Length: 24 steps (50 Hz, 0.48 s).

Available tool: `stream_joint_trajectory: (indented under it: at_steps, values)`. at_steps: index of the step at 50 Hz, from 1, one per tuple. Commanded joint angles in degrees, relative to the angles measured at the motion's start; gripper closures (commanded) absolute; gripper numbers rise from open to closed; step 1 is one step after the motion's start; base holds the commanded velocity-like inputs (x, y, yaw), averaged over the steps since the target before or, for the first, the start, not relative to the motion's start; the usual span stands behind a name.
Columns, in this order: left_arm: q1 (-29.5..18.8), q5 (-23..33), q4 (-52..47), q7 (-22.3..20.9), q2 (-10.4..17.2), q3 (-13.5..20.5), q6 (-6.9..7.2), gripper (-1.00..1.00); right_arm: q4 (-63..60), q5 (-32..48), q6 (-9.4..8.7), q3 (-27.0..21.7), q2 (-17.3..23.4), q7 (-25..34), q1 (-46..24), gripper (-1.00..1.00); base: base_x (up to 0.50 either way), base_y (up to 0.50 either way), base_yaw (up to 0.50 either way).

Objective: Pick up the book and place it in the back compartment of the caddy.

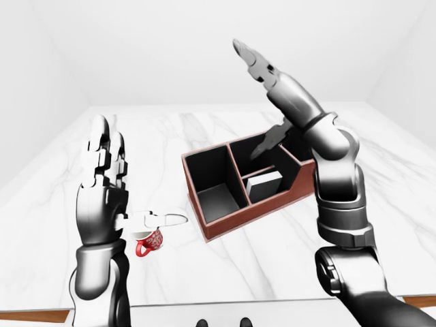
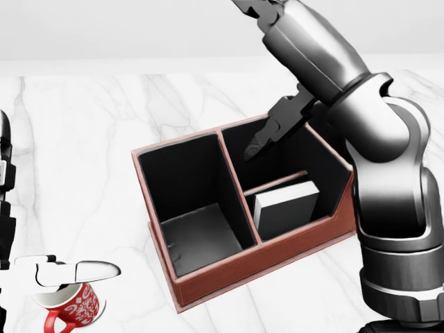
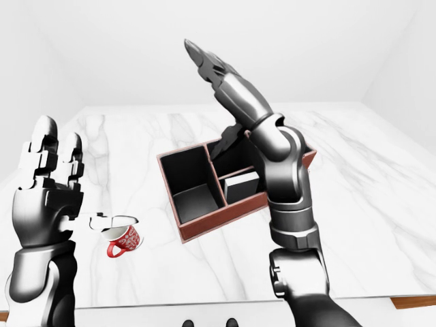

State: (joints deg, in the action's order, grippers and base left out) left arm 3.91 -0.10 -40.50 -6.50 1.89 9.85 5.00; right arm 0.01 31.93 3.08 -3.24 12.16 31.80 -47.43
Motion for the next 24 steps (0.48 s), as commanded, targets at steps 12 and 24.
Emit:
stream_joint_trajectory:
  at_steps: [12, 24]
  values:
    - [-0.5, -2.4, -5.7, 0.0, 0.1, 2.3, 0.0, -1.0, -50.0, -30.2, -8.08, -13.7, 7.0, -6.7, 16.1, -1.0, 0.0, 0.0, 0.0]
    - [-0.5, -4.2, -10.0, 0.2, 0.1, 3.8, 0.0, -1.0, -60.0, -71.2, -8.08, -29.7, 21.3, -28.9, 34.0, -1.0, 0.0, 0.0, 0.0]
